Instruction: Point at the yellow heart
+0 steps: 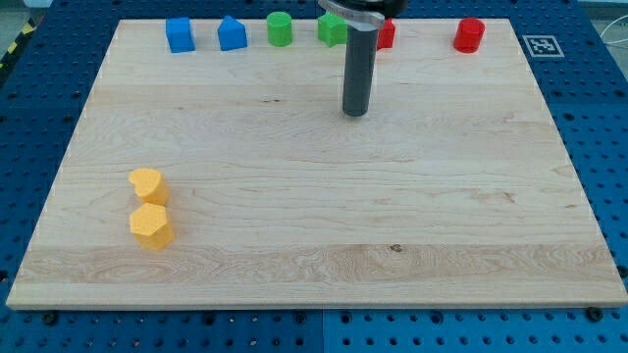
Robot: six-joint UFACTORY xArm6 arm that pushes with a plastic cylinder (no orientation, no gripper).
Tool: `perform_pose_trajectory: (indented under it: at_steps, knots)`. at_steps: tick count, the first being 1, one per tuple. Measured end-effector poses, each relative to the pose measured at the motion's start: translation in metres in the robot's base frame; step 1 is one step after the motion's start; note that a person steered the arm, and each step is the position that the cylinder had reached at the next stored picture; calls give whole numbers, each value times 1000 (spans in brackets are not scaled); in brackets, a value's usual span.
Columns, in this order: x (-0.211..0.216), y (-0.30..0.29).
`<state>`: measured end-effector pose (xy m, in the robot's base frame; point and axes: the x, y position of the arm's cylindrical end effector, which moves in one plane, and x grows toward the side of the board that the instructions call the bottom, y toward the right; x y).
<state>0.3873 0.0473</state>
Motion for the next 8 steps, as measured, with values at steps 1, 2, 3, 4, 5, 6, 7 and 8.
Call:
perform_pose_trajectory:
  at_steps: [1, 2, 3, 4, 5, 6, 7, 8]
  knots:
    - [2, -33]
    - [1, -76]
    - [2, -123]
    - [8, -159]
    - [26, -195]
    - [49, -234]
    - [74, -268]
    - [100, -295]
